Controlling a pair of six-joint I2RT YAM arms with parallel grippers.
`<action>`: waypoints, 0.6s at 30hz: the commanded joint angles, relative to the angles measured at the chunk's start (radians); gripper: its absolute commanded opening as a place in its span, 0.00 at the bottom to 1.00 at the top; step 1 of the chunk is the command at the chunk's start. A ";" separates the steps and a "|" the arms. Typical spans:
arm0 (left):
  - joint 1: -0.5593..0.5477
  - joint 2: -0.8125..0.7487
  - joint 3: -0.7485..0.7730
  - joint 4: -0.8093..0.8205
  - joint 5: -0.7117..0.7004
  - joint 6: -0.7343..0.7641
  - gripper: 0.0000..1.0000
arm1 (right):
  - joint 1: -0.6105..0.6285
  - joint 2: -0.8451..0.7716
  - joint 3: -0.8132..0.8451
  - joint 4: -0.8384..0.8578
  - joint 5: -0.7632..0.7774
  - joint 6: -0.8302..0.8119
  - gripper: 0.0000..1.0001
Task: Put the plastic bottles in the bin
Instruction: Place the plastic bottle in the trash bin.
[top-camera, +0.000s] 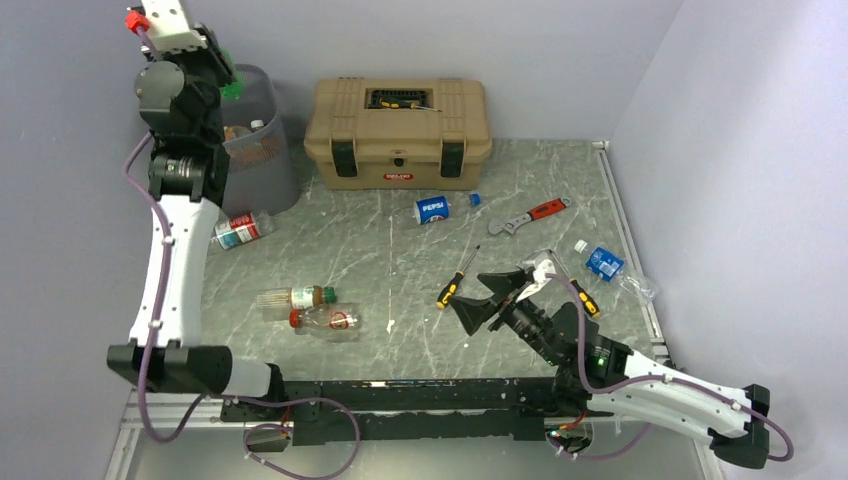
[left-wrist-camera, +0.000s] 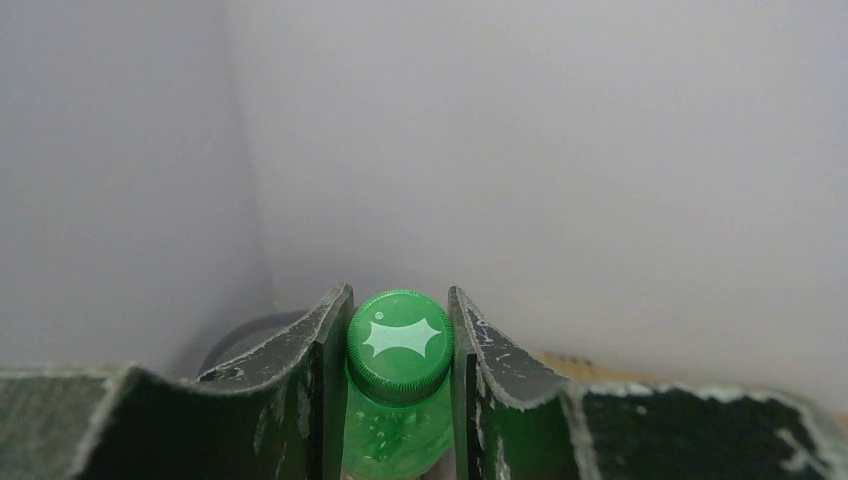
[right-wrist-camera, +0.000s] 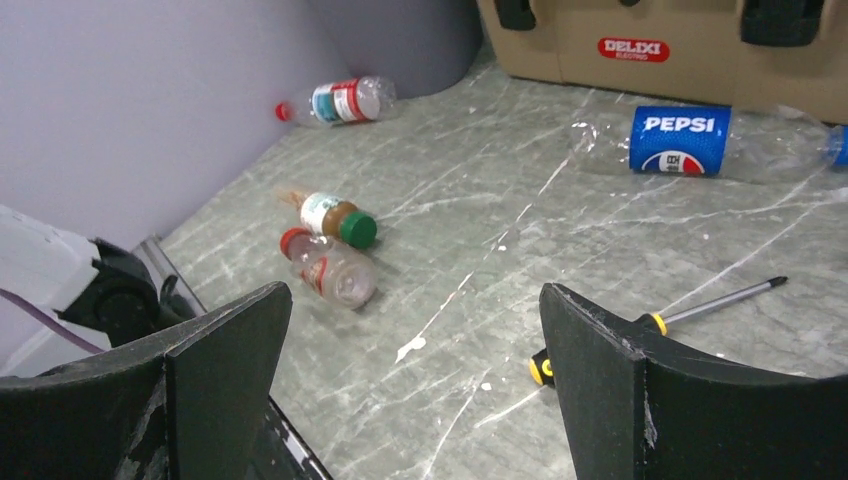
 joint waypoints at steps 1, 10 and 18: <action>0.096 0.052 -0.054 0.261 -0.001 -0.175 0.00 | 0.002 -0.074 0.020 -0.005 0.075 0.042 1.00; 0.193 0.238 -0.223 0.696 0.235 -0.316 0.00 | 0.003 -0.172 0.026 -0.054 0.080 -0.010 1.00; 0.191 0.335 -0.111 0.392 0.203 -0.320 0.00 | 0.002 -0.273 -0.044 -0.074 0.104 0.027 1.00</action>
